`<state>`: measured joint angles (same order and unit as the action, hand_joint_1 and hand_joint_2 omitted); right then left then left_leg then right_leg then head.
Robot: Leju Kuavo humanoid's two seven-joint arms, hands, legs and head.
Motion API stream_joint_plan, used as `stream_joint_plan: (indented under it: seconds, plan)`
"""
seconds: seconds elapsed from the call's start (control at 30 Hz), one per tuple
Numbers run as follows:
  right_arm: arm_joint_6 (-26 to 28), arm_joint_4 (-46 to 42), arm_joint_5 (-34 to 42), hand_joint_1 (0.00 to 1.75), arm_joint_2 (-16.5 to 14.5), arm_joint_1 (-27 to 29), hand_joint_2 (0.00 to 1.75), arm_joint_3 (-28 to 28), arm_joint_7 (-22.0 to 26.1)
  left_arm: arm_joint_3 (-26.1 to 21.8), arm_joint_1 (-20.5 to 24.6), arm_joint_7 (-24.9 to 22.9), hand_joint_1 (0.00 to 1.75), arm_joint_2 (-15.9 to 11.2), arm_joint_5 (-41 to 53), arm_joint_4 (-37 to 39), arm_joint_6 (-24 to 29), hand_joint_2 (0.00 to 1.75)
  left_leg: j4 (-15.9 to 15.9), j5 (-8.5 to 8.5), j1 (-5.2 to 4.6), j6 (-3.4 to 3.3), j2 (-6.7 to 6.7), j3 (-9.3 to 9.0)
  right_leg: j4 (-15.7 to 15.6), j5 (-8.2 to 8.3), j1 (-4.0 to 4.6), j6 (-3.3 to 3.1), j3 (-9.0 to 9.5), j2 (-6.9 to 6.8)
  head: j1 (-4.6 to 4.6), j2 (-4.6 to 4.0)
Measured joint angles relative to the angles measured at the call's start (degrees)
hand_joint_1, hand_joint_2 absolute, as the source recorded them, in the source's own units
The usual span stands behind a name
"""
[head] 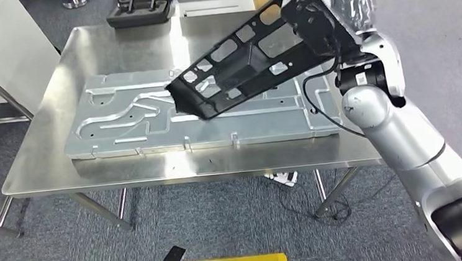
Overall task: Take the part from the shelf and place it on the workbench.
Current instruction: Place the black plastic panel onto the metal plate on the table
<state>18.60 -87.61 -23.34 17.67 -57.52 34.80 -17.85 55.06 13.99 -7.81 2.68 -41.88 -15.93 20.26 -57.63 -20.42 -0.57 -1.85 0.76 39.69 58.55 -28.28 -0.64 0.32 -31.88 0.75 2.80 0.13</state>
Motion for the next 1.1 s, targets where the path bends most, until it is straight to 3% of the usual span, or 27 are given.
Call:
stream_joint_plan:
  seconds: [0.07, 0.17, 0.2, 0.23, 0.27, 0.33, 0.37, 0.4, 0.47, 0.57, 0.6, 0.7, 0.73, 0.77, 0.83, 0.9, 0.97, 1.03, 1.1]
  plan:
    - [0.2, 1.3, -0.1, 1.75, -0.3, -1.1, 1.75, 0.1, 0.4, 0.0, 1.3, -0.2, 0.0, 0.5, -0.6, 0.0, 0.7, 1.75, 0.8, -0.08, 0.23, -0.44, 0.02, -0.65, 2.0, -1.41, 0.03, 0.29, -0.92, -0.15, -0.08, 0.0]
    - [1.0, 3.6, -0.2, 1.75, -1.1, -2.3, 1.75, 0.8, 1.5, -0.2, 3.4, -0.7, 0.0, 1.0, -1.7, 0.0, 1.3, 1.75, 1.2, -0.57, 0.3, -1.11, 0.12, -1.31, 12.4, -5.07, 0.08, 0.42, -6.95, -0.18, -0.17, 0.0]
    - [1.3, 4.6, -0.4, 1.75, -1.4, -2.4, 1.75, 1.2, 2.0, -0.3, 4.0, -0.9, 0.0, 1.2, -2.2, 0.0, 1.5, 1.75, 1.1, -0.82, 0.34, -1.19, 0.16, -1.44, 15.3, -5.27, 0.04, 0.57, -9.08, -0.18, -0.18, 0.0]
    - [1.6, 5.7, -0.5, 1.75, -1.8, -2.5, 1.75, 1.6, 2.4, -0.5, 4.5, -1.1, 0.0, 1.2, -2.6, 0.1, 1.6, 1.75, 0.9, -1.11, 0.4, -1.16, 0.22, -1.57, 16.2, -4.4, -0.07, 0.77, -10.33, -0.2, -0.17, 0.0]
    - [1.9, 6.9, -0.6, 1.75, -2.3, -2.7, 1.75, 2.0, 2.9, -0.7, 5.1, -1.4, 0.0, 1.3, -3.0, 0.1, 1.7, 1.75, 0.5, -1.51, 0.51, -1.01, 0.31, -1.69, 14.8, -2.33, -0.26, 1.02, -10.59, -0.23, -0.19, 0.0]
    - [2.3, 8.9, -0.9, 1.75, -3.2, -3.6, 1.75, 2.6, 3.7, -0.9, 6.2, -1.9, 0.0, 1.3, -3.8, 0.1, 1.8, 1.75, -0.7, -2.54, 0.71, -0.46, 0.5, -1.75, 8.1, 2.64, -0.74, 1.52, -8.7, -0.35, -0.17, 0.0]
    - [2.5, 10.0, -1.1, 1.75, -3.7, -4.2, 1.75, 3.1, 4.1, -1.1, 6.8, -2.1, 0.0, 1.3, -4.3, 0.2, 2.0, 1.75, -1.4, -3.04, 0.7, -0.11, 0.56, -1.61, 5.0, 4.05, -0.82, 1.59, -7.52, -0.36, -0.18, 0.0]
    - [2.6, 11.2, -1.3, 1.75, -4.4, -4.8, 1.75, 3.5, 4.6, -1.4, 7.5, -2.4, 0.0, 1.3, -4.8, 0.3, 2.2, 1.75, -1.8, -3.31, 0.65, 0.25, 0.6, -1.4, 3.3, 4.41, -0.75, 1.39, -6.84, -0.36, -0.17, 0.0]
    - [2.9, 14.2, -1.5, 1.75, -5.9, -5.8, 1.75, 4.5, 5.7, -2.0, 8.8, -3.0, 0.0, 1.2, -5.7, 0.6, 2.5, 1.75, -2.1, -3.43, 0.52, 0.82, 0.62, -1.12, 2.5, 3.84, -0.43, 0.61, -6.34, -0.23, -0.17, 0.0]
    - [3.4, 18.4, -1.6, 1.75, -8.0, -6.7, 1.75, 5.5, 6.8, -2.9, 10.3, -3.4, 0.0, 1.1, -6.3, 0.8, 2.7, 1.75, -3.7, -4.53, 0.61, 1.65, 0.33, -0.46, 2.2, 3.87, -0.65, -0.4, -5.91, -0.19, -0.05, 0.0]
    - [3.4, 19.4, -1.6, 1.75, -8.7, -6.9, 1.75, 5.7, 7.1, -3.2, 10.6, -3.4, 0.0, 1.1, -6.4, 0.9, 2.7, 1.75, -5.9, -5.63, 0.67, 1.98, 0.2, 0.57, 2.1, 3.85, -0.73, -0.65, -5.74, -0.21, 0.03, 0.0]
    - [3.4, 22.1, -1.6, 1.75, -10.0, -7.3, 1.75, 6.3, 7.3, -3.9, 10.8, -3.3, 0.0, 1.1, -6.7, 1.0, 2.8, 1.75, -16.0, -8.98, 0.78, 2.5, 0.0, 6.01, 2.1, 3.73, -0.58, -1.05, -5.54, -0.19, 0.19, 0.0]
    - [3.2, 23.0, -1.6, 1.31, -10.3, -7.4, 1.31, 6.4, 7.2, -4.1, 10.8, -3.2, 0.0, 1.1, -6.8, 1.1, 2.9, 1.75, -17.3, -8.76, 0.78, 2.44, -0.03, 7.02, 2.1, 3.67, -0.49, -1.11, -5.47, -0.17, 0.19, 0.0]
    - [3.1, 23.7, -1.6, 0.87, -10.5, -7.4, 0.87, 6.6, 7.2, -4.3, 10.8, -3.1, 0.0, 1.1, -6.8, 1.1, 3.0, 1.75, -16.2, -7.51, 0.75, 2.24, -0.04, 6.82, 2.1, 3.6, -0.4, -1.17, -5.37, -0.13, 0.18, 0.0]
    - [2.9, 25.2, -1.6, 0.0, -11.0, -7.4, 0.0, 6.8, 7.2, -4.6, 10.8, -3.0, 0.0, 1.1, -6.9, 1.2, 3.2, 1.75, -9.2, -3.75, 0.53, 1.49, -0.03, 3.76, 2.1, 3.43, -0.29, -1.19, -5.06, -0.03, 0.18, 0.0]
    - [2.9, 26.7, -1.6, 0.0, -11.3, -7.5, 0.0, 6.9, 7.4, -4.8, 10.9, -3.0, 0.0, 1.1, -7.1, 1.3, 3.5, 0.87, -2.9, -1.84, 0.14, 0.74, 0.02, 0.56, 1.9, 3.26, -0.16, -0.95, -4.89, 0.07, 0.16, 0.0]
    - [2.9, 28.6, -1.6, 0.0, -11.6, -7.5, 0.0, 7.0, 7.5, -4.9, 11.0, -3.2, 0.0, 1.1, -7.2, 1.4, 4.2, 0.0, -1.2, -1.86, -0.13, 0.41, 0.12, -0.45, 1.6, 3.28, -0.11, -0.51, -4.77, 0.11, 0.14, 0.0]
    - [2.6, 30.5, -1.6, 0.0, -11.9, -7.5, 0.0, 7.0, 7.3, -4.9, 10.9, -3.5, 0.0, 1.1, -7.2, 1.5, 5.2, 0.0, -0.3, -1.55, 0.17, 0.06, 0.08, -1.0, 1.4, 3.14, -0.05, 0.02, -4.56, 0.01, 0.11, 0.0]
    - [1.8, 32.6, -1.5, 0.0, -12.1, -7.6, 0.0, 7.0, 6.9, -4.9, 11.0, -3.8, 0.0, 1.1, -7.2, 1.5, 5.9, 0.0, 0.7, -1.19, 0.54, -0.41, -0.03, -1.74, 3.9, 1.38, 0.04, 0.39, -5.64, -0.15, 0.06, 0.0]
